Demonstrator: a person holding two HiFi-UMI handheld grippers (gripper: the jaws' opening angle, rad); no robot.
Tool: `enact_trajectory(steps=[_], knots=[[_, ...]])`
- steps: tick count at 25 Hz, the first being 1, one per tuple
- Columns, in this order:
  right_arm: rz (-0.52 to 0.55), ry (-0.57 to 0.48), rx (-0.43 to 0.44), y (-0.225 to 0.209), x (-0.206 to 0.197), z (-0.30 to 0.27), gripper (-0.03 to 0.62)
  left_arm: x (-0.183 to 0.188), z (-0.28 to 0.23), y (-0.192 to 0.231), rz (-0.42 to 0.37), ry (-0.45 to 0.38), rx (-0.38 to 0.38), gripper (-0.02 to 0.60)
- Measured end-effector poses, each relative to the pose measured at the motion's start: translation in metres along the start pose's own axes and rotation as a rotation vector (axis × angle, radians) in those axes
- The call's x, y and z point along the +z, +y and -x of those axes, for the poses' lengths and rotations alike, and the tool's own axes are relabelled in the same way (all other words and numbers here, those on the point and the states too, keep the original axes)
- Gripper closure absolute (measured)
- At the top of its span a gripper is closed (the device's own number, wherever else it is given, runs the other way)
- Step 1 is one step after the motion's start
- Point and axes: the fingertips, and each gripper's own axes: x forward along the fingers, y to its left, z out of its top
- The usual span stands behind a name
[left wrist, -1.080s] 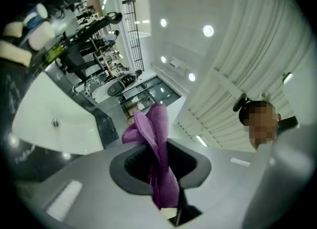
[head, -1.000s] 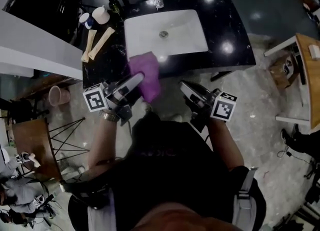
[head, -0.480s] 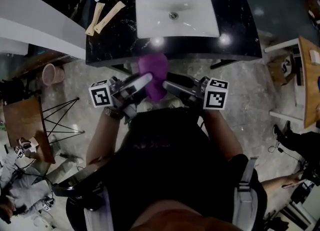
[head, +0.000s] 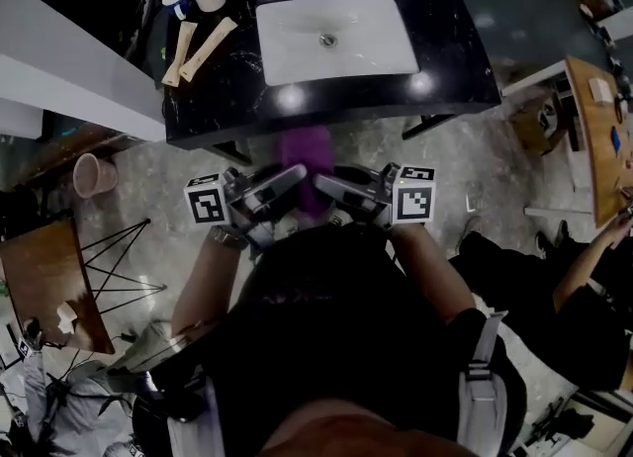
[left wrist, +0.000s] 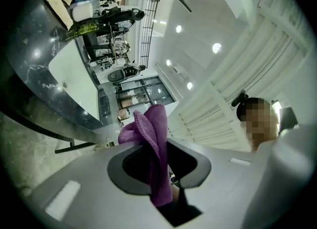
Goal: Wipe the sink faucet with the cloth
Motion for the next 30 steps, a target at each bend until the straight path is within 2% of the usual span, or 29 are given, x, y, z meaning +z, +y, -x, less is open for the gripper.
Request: enact_trajectory(steps=[3, 7, 10, 13, 15, 19, 24, 28, 29, 30], knots=[[0.026, -0.048, -0.032, 0.001, -0.002, 0.009, 0.519, 0.004, 0.012, 0.002, -0.007, -0.009, 0.005, 0.500], [0.049, -0.193, -0.105, -0.005, 0.016, 0.038, 0.523, 0.015, 0.046, 0.008, 0.036, -0.093, 0.011, 0.525], [0.099, -0.305, -0.191, -0.010, 0.045, 0.060, 0.523, 0.010, 0.062, 0.019, -0.006, -0.077, 0.094, 0.577], [0.166, -0.366, -0.271, -0.018, 0.074, 0.078, 0.523, 0.000, 0.073, 0.030, -0.089, -0.024, 0.201, 0.581], [0.215, -0.382, -0.304, -0.021, 0.096, 0.083, 0.523, -0.005, 0.079, 0.032, -0.112, -0.007, 0.239, 0.581], [0.369, -0.389, -0.353, -0.024, 0.167, 0.089, 0.522, -0.004, 0.090, 0.035, -0.102, -0.039, 0.266, 0.581], [0.496, -0.431, -0.354, -0.040, 0.287, 0.094, 0.522, 0.012, 0.097, 0.052, -0.093, -0.157, 0.350, 0.581], [0.520, -0.406, -0.283, -0.077, 0.380, 0.085, 0.522, 0.040, 0.083, 0.062, -0.100, -0.286, 0.387, 0.581], [0.495, -0.406, -0.297, -0.095, 0.401, 0.087, 0.522, 0.048, 0.073, 0.062, -0.099, -0.315, 0.388, 0.581], [0.428, -0.418, -0.348, -0.118, 0.420, 0.092, 0.522, 0.055, 0.062, 0.063, -0.102, -0.338, 0.391, 0.581]])
